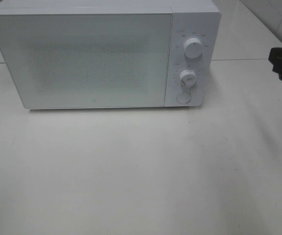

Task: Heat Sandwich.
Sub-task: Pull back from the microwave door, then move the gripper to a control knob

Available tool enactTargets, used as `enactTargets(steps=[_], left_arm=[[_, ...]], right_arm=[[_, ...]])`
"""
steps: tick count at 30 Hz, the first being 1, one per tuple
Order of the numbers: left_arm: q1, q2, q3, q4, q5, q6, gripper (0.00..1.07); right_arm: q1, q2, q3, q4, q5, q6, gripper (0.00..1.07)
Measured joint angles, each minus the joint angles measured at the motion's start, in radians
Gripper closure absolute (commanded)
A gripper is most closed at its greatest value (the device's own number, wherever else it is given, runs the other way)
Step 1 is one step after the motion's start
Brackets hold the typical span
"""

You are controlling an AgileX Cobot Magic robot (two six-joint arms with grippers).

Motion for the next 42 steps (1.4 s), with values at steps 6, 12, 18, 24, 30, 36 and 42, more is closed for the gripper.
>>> enactTargets(steps=[6, 12, 18, 24, 30, 36, 42], left_arm=[[0.000, 0.000, 0.000, 0.000, 0.000, 0.000, 0.09], [0.000, 0.000, 0.000, 0.000, 0.000, 0.000, 0.09], [0.000, 0.000, 0.000, 0.000, 0.000, 0.000, 0.09], [0.000, 0.000, 0.000, 0.000, 0.000, 0.000, 0.09], [0.000, 0.000, 0.000, 0.000, 0.000, 0.000, 0.09], [0.000, 0.000, 0.000, 0.000, 0.000, 0.000, 0.09], [0.000, 0.000, 0.000, 0.000, 0.000, 0.000, 0.09]], right_arm=[[0.058, 0.073, 0.015, 0.180, -0.125, -0.159, 0.31], [0.196, 0.169, 0.015, 0.347, -0.251, -0.343, 0.31], [0.320, 0.244, 0.015, 0.499, -0.370, -0.370, 0.31], [0.432, 0.349, 0.014, 0.588, -0.535, -0.379, 0.31], [0.517, 0.448, 0.012, 0.595, -0.652, -0.377, 0.31], [0.560, 0.522, -0.004, 0.598, -0.701, -0.377, 0.31], [0.567, 0.604, -0.074, 0.620, -0.715, -0.351, 0.31]])
